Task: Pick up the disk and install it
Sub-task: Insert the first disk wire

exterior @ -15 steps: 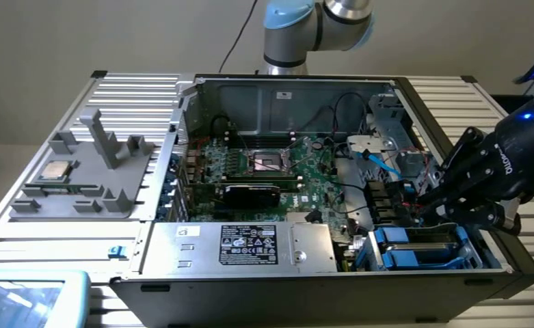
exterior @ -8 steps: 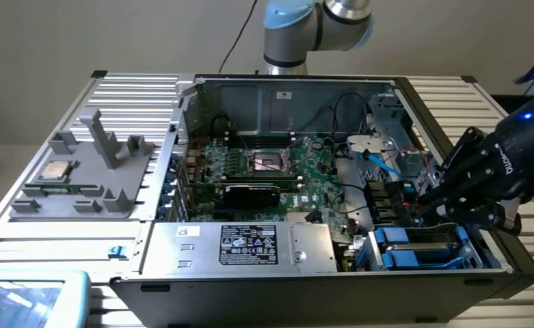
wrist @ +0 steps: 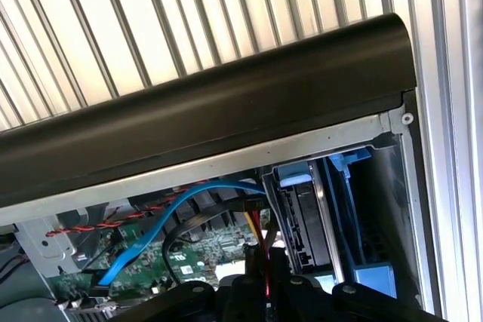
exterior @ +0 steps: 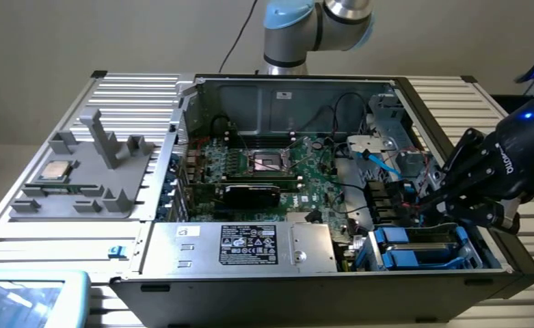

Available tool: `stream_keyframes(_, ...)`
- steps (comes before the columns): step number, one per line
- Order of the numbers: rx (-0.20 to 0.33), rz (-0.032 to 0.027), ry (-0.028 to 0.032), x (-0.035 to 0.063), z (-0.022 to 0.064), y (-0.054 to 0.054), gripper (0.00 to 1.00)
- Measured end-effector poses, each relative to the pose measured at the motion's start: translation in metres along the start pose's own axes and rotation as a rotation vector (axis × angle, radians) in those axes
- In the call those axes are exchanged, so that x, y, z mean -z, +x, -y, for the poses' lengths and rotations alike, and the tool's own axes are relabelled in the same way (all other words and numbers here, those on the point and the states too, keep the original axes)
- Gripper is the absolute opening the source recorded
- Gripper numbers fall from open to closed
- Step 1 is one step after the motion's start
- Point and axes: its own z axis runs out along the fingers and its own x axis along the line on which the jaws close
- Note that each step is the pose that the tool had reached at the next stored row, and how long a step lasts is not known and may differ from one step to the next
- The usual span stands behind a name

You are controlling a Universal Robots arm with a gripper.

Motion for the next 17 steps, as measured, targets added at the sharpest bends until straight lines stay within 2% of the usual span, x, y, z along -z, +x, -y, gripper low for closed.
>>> stream_keyframes(1, 0.001, -0.0012, -0.0106, 0.0002, 0.0002, 0.000, 0.15)
stream_keyframes(4, 0.007, -0.0057, -0.0519, 0.0002, 0.0017, 0.000, 0.15)
stream_keyframes(6, 0.010, -0.0094, -0.0731, 0.0008, 0.0035, 0.001, 0.15)
stream_keyframes(9, 0.011, -0.0114, -0.0861, 0.0042, 0.0079, 0.003, 0.15)
stream_keyframes(10, 0.012, -0.0120, -0.0926, 0.0047, 0.0093, 0.004, 0.15)
stream_keyframes(12, 0.013, -0.0104, -0.1026, 0.0059, 0.0119, 0.005, 0.15)
stream_keyframes(14, 0.012, -0.0048, -0.1120, 0.0069, 0.0144, 0.005, 0.15)
stream_keyframes(17, 0.010, 0.0071, -0.1262, 0.0082, 0.0182, 0.006, 0.15)
